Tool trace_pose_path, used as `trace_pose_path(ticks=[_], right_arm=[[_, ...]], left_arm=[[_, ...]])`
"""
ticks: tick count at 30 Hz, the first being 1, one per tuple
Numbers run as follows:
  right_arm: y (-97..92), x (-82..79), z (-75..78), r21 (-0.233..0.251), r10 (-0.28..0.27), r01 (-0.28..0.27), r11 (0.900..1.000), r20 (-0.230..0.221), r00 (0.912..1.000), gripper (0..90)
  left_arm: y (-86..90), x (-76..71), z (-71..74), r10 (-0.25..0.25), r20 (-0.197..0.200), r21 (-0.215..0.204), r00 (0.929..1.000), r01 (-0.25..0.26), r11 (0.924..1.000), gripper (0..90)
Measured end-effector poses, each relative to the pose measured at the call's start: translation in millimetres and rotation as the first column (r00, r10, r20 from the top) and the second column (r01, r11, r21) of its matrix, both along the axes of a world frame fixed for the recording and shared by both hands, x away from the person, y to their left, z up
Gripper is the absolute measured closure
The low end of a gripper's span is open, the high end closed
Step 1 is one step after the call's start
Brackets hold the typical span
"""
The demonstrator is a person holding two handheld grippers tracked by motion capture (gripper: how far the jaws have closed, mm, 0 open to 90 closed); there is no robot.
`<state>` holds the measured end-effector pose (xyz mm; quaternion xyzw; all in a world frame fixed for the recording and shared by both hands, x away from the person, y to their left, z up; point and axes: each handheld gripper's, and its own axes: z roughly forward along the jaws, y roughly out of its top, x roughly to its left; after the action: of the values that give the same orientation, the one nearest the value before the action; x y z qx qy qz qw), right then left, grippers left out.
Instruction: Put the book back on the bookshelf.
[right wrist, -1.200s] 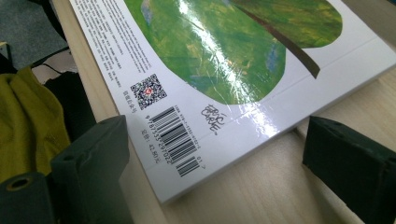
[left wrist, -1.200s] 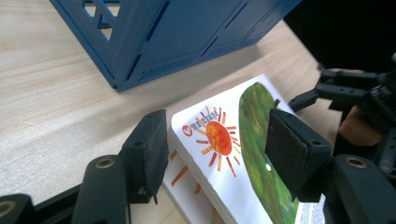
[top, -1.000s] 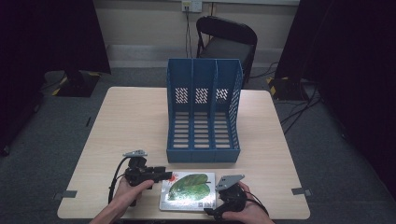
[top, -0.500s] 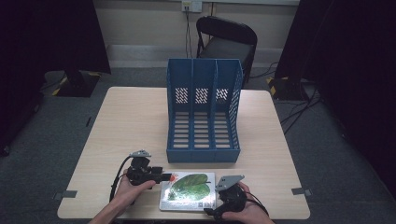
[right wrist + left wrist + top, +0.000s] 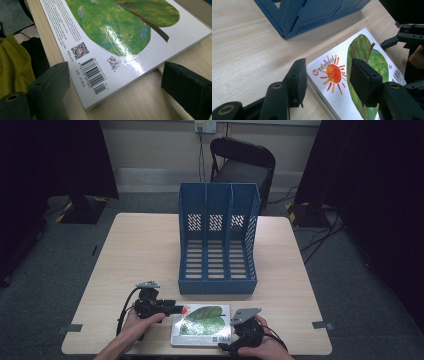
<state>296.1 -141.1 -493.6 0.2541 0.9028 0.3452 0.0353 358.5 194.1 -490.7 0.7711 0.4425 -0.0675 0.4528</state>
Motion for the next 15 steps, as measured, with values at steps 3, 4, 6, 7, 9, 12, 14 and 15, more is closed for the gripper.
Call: trace_pose_path(ticks=[3, 4, 6, 7, 9, 12, 14, 15], right_arm=[[-0.1, 0.0, 0.1, 0.000, 0.000, 0.000, 1.0000, -0.001, 1.0000, 7.2], [-0.3, -0.1, 0.2, 0.001, 0.001, -0.001, 1.0000, -0.003, 1.0000, 7.1], [-0.5, -0.6, 0.5, -0.002, 0.002, -0.002, 1.0000, -0.006, 1.0000, 7.1], [-0.5, -0.6, 0.5, -0.002, 0.002, -0.002, 1.0000, -0.006, 1.0000, 7.1], [-1.7, -2.9, 1.0, -0.007, 0.018, -0.018, 0.9998, -0.009, 0.9998, 7.2], [-1.0, -4.5, 0.5, -0.019, 0.020, -0.020, 0.9996, 0.009, 0.9997, 7.1], [-0.1, -4.8, -0.3, -0.026, 0.021, -0.020, 0.9995, 0.024, 0.9995, 6.9], [-0.1, -4.8, -0.3, -0.026, 0.021, -0.020, 0.9995, 0.024, 0.9995, 6.9]], left_arm=[[1.6, 0.8, 0.3, 0.003, -0.003, -0.017, 1.0000, -0.003, 0.9998, 47.4], [3.3, 0.9, 1.9, 0.009, -0.001, -0.044, 1.0000, -0.010, 0.9990, 47.4], [4.9, 0.2, 3.5, 0.019, -0.008, -0.086, 0.9998, -0.019, 0.9961, 47.4], [4.9, 0.2, 3.5, 0.019, -0.008, -0.086, 0.9998, -0.019, 0.9961, 47.4], [2.1, -1.5, 4.3, 0.024, 0.010, -0.072, 0.9997, -0.023, 0.9972, 46.1], [0.5, -2.3, 4.4, 0.026, 0.007, -0.068, 0.9996, -0.026, 0.9973, 43.8], [1.6, -2.7, 5.1, 0.030, 0.004, -0.079, 0.9996, -0.029, 0.9965, 43.9], [1.6, -2.7, 5.1, 0.030, 0.004, -0.079, 0.9996, -0.029, 0.9965, 43.9]])
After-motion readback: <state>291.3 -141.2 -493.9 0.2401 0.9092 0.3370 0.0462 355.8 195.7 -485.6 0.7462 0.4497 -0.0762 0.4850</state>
